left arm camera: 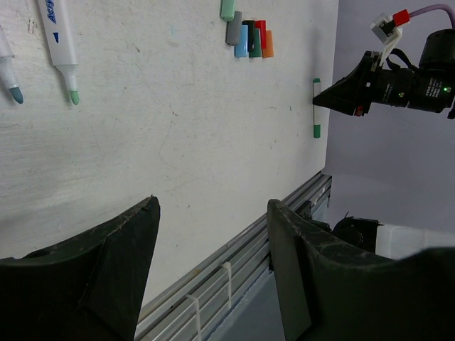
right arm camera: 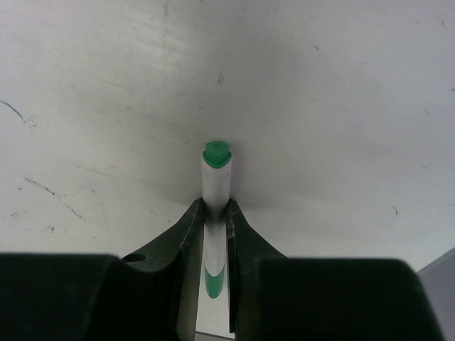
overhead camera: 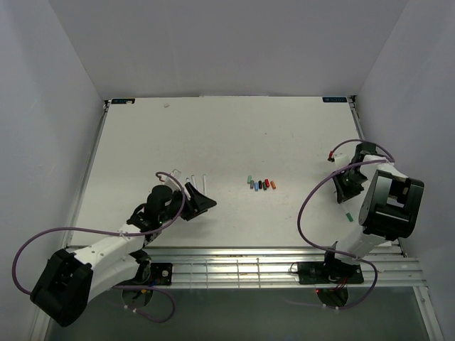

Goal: Open the pen caps

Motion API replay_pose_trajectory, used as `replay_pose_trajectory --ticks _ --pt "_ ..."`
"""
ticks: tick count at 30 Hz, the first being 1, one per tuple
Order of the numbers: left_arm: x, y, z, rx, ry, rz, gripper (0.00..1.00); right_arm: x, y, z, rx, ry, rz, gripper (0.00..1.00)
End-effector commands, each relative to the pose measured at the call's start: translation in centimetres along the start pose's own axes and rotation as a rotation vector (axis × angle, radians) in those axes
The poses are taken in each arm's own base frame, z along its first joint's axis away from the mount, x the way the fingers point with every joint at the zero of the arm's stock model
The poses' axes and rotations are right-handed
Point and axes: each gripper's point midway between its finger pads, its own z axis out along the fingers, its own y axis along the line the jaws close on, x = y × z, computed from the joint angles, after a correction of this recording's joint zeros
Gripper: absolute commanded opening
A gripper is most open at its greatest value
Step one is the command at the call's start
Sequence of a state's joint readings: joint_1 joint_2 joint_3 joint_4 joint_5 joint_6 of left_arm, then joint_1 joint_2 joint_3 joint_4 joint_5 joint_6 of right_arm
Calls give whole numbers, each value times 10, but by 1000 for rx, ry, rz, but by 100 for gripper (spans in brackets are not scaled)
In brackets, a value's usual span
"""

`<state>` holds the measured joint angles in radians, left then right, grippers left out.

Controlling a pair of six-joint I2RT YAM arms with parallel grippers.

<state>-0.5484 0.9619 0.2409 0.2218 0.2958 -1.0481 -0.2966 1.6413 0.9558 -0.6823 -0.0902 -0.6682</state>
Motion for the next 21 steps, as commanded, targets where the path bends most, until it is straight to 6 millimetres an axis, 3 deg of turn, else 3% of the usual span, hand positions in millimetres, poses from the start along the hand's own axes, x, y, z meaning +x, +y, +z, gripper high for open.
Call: replay_pose_trajectory --ticks 1,6,10,14,21 --pt "-4 -7 -2 27 -27 15 72 -25 13 4 -51 -73 -14 8" --pt "-5 -8 -5 22 -33 12 70 -71 29 -18 -3 -193 -97 8" --pt "-8 -10 -7 33 -48 36 69 -128 54 -47 -18 -376 -139 8" --pt "-11 -22 -10 75 -54 111 68 -181 99 -82 -84 -544 -200 8" --pt "-19 -64 -20 217 -62 281 68 -228 175 -129 -291 -751 -236 8"
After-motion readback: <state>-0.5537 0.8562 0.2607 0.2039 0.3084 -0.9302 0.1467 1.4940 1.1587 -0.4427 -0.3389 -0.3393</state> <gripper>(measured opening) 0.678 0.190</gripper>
